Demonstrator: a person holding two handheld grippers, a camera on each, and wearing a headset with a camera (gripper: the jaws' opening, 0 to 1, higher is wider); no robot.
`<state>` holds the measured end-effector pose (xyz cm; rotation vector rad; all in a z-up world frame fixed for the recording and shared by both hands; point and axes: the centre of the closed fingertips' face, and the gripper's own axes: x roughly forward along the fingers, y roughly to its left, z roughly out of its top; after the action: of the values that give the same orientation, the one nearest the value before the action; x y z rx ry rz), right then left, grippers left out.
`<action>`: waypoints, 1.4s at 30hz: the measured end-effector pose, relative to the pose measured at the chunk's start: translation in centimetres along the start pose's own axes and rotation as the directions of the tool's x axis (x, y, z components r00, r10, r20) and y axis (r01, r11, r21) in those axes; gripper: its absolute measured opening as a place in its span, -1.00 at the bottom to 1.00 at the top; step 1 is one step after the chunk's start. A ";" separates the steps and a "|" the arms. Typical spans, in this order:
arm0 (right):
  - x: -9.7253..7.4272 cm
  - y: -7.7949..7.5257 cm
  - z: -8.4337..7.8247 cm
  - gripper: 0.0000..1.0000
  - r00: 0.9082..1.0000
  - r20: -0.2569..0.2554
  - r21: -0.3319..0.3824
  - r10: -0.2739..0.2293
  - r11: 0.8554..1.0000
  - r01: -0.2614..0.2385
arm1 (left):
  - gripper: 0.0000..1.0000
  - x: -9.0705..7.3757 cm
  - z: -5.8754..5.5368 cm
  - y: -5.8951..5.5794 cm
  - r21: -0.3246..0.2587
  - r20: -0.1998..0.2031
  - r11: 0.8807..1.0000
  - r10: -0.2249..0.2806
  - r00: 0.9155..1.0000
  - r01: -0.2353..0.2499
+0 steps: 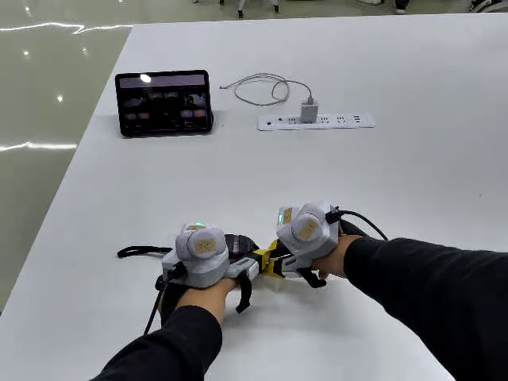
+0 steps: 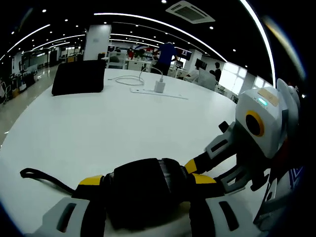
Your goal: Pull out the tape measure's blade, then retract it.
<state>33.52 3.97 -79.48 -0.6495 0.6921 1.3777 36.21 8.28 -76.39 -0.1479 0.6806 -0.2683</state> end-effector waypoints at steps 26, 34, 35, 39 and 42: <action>-1.3 0.5 0.2 0.52 0.999 0.027 0.132 0.024 0.991 -0.027 | 0.41 -0.6 0.2 0.5 0.004 -0.010 1.000 0.008 1.000 -0.008; -1.5 -0.1 1.5 1.00 0.995 0.101 0.268 -0.020 0.963 -0.008 | 0.64 -0.9 0.6 0.9 -0.002 0.003 1.000 0.014 1.000 -0.014; -1.6 0.0 1.6 1.00 0.995 0.101 0.273 -0.022 0.962 -0.007 | 0.68 -0.9 0.7 0.9 -0.004 0.005 1.000 0.012 1.000 -0.012; -1.8 0.3 1.2 1.00 0.996 0.090 0.269 -0.023 0.963 -0.002 | 0.88 -1.0 0.8 1.1 -0.009 0.007 1.000 0.015 1.000 -0.015; -2.0 0.4 0.9 1.00 0.996 0.083 0.263 -0.032 0.965 0.009 | 1.00 -1.1 0.5 1.5 -0.017 -0.004 1.000 0.014 1.000 -0.015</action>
<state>33.09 3.39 -77.40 -0.3833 0.7801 1.2593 36.00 10.01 -75.67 -0.1588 0.6880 -0.2489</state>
